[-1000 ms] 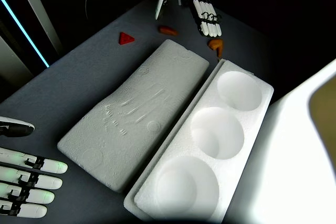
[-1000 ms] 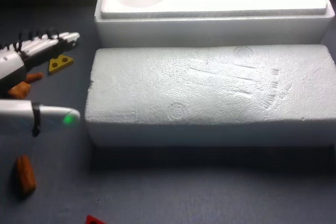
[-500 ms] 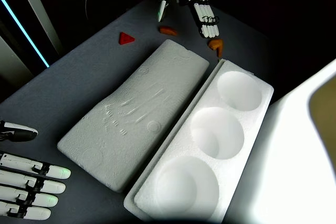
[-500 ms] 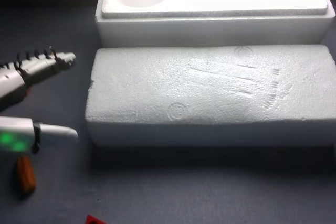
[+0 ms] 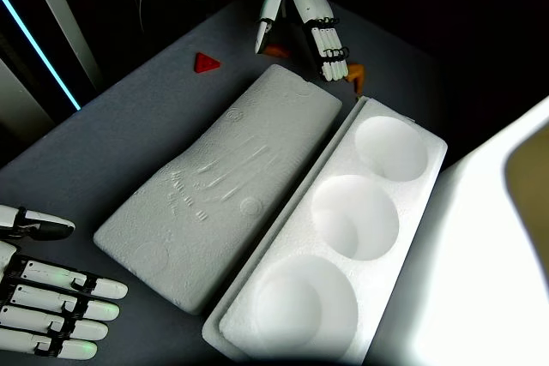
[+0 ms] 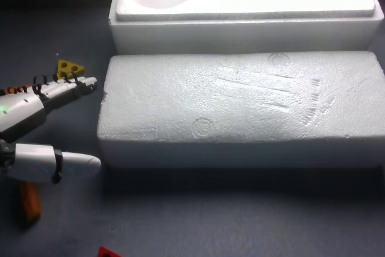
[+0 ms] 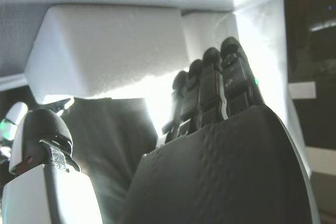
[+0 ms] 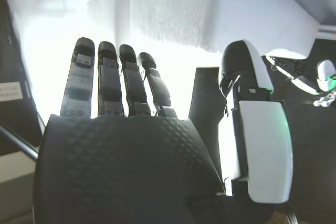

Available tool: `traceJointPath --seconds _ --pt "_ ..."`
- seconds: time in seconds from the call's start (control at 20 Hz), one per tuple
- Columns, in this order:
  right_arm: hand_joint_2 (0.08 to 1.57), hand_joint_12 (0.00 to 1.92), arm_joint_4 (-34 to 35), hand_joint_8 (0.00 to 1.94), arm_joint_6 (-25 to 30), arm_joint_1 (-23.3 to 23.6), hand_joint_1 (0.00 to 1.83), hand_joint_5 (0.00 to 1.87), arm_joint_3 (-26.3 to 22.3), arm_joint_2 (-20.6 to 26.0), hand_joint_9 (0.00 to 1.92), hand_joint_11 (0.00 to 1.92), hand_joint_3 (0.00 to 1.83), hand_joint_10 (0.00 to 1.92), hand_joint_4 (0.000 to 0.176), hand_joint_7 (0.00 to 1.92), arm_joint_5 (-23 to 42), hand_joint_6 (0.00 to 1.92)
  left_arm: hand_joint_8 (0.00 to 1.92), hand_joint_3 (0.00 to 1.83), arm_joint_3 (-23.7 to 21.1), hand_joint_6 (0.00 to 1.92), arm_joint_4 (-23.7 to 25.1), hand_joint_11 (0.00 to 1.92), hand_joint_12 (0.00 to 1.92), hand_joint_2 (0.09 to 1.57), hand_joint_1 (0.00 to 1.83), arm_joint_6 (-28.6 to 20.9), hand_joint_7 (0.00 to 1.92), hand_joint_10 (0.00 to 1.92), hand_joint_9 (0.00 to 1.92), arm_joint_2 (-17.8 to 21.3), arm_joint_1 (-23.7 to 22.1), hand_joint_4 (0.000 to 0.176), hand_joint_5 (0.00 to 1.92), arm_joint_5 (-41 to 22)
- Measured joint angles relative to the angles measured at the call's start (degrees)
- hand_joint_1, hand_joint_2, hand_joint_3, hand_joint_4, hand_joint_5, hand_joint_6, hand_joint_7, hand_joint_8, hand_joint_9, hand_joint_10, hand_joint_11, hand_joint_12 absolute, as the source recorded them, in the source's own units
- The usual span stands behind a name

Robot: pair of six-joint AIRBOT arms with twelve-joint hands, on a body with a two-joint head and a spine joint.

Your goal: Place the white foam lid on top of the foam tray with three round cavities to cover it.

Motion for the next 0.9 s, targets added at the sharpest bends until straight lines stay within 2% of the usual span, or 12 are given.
traceJointPath --seconds 0.3,0.9 --pt "1.16 0.0 1.11 0.0 -0.13 1.88 0.49 0.0 1.84 -2.23 0.0 0.0 0.0 0.0 0.0 0.0 -2.1 0.0 0.0 0.0 0.28 0.01 -0.72 0.0 0.0 0.95 0.49 1.09 0.0 0.0 0.0 -0.87 -0.2 0.0 0.05 1.01" --pt "1.16 0.0 3.23 0.0 -0.33 3.72 0.55 0.0 3.93 -5.6 0.0 0.0 0.0 0.0 0.0 0.0 -4.13 0.0 0.0 0.0 1.42 0.0 -4.11 0.0 0.0 0.96 0.45 1.9 0.0 0.0 0.0 -4.15 -0.48 0.0 0.02 1.77"
